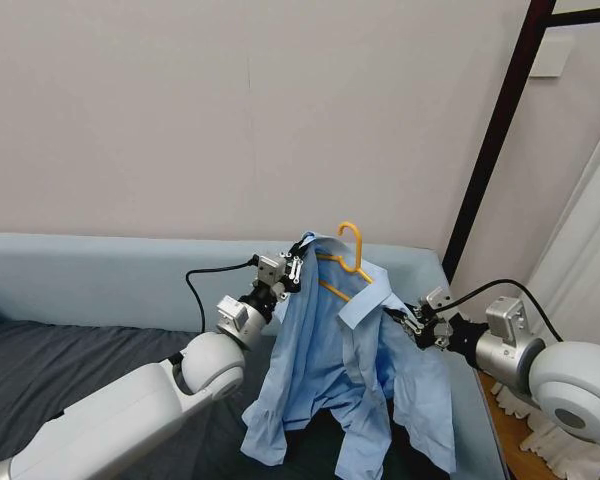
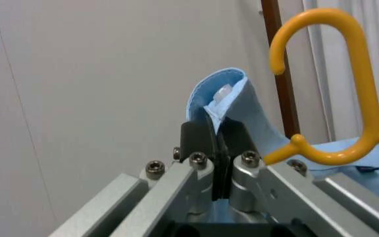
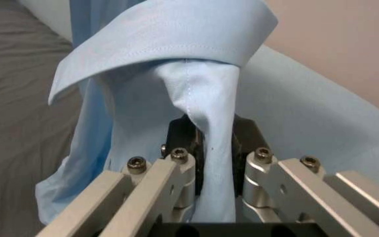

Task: Pick up the clothes from the sofa and hang them on the clothes hanger.

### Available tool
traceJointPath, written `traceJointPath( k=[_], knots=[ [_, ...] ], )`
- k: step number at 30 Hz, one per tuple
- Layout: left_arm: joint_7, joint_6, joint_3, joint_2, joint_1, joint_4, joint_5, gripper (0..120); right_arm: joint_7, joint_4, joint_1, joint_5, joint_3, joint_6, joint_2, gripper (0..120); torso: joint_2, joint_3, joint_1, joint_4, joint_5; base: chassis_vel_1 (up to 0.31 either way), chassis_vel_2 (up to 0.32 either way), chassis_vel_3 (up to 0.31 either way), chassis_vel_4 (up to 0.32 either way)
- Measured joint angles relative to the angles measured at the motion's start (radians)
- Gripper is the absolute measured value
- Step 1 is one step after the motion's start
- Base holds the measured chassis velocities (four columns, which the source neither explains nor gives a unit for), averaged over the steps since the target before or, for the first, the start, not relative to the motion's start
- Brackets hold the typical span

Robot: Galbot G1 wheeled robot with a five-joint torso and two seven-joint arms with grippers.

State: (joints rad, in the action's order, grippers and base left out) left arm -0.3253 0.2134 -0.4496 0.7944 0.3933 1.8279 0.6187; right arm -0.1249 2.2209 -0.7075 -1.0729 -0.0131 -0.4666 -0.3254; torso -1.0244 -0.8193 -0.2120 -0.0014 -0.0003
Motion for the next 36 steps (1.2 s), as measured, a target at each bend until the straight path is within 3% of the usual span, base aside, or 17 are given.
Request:
traceJointPath(
  k=[12, 24, 36],
  knots=[
    [0.018, 0.002, -0.068, -0.025, -0.012, 0.067, -0.064, 0, -0.018, 0.013, 0.049, -0.055, 0.018, -0.012, 0.008, 8, 0.000, 0.000, 0.000, 0.0000, 0.0002, 0.000, 0.000, 0.000, 0.000],
    [0.008, 0.015, -0.059, -0.027, 0.055, 0.083, -0.119, 0, -0.099, 0.050, 0.102, -0.190, 0.019, -0.039, 0.020, 8, 0.000, 0.000, 0.000, -0.0001, 0.0003, 0.000, 0.000, 0.000, 0.000],
    [-0.005, 0.014, -0.030, -0.035, 0.058, 0.099, -0.114, 0, -0.158, 0.068, 0.259, -0.387, 0.044, -0.085, 0.072, 8, 0.000, 0.000, 0.000, -0.0002, 0.0002, 0.000, 0.000, 0.000, 0.000]
  ],
)
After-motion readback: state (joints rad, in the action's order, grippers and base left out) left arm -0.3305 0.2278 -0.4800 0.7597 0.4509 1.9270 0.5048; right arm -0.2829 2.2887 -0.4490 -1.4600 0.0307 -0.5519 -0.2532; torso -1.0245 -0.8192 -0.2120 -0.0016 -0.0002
